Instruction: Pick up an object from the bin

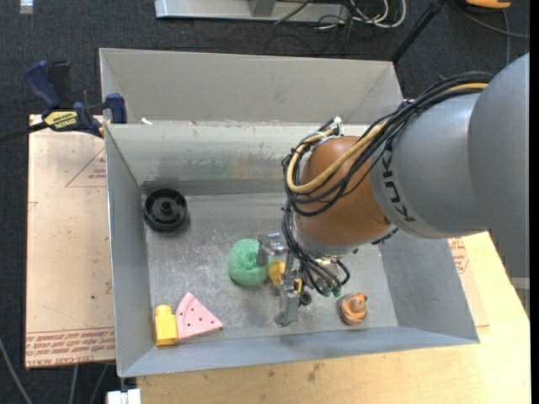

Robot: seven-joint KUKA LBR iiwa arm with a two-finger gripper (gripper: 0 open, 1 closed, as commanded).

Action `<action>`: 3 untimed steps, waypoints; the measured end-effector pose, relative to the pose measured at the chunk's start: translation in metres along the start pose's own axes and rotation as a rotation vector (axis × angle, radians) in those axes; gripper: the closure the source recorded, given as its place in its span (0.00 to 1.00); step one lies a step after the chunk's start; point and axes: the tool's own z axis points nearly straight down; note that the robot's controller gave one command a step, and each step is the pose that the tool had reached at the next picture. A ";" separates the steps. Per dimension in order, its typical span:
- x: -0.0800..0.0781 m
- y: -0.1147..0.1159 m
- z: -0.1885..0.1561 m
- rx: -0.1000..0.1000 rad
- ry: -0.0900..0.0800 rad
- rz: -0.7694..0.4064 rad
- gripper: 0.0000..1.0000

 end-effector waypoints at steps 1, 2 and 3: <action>0.000 0.000 0.000 0.000 0.000 0.000 0.00; -0.002 -0.003 -0.011 0.000 0.000 0.030 0.00; -0.008 -0.013 -0.027 0.000 -0.002 0.124 0.00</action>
Offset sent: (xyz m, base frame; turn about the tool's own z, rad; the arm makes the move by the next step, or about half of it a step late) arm 0.0071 -0.0096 0.0279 0.0791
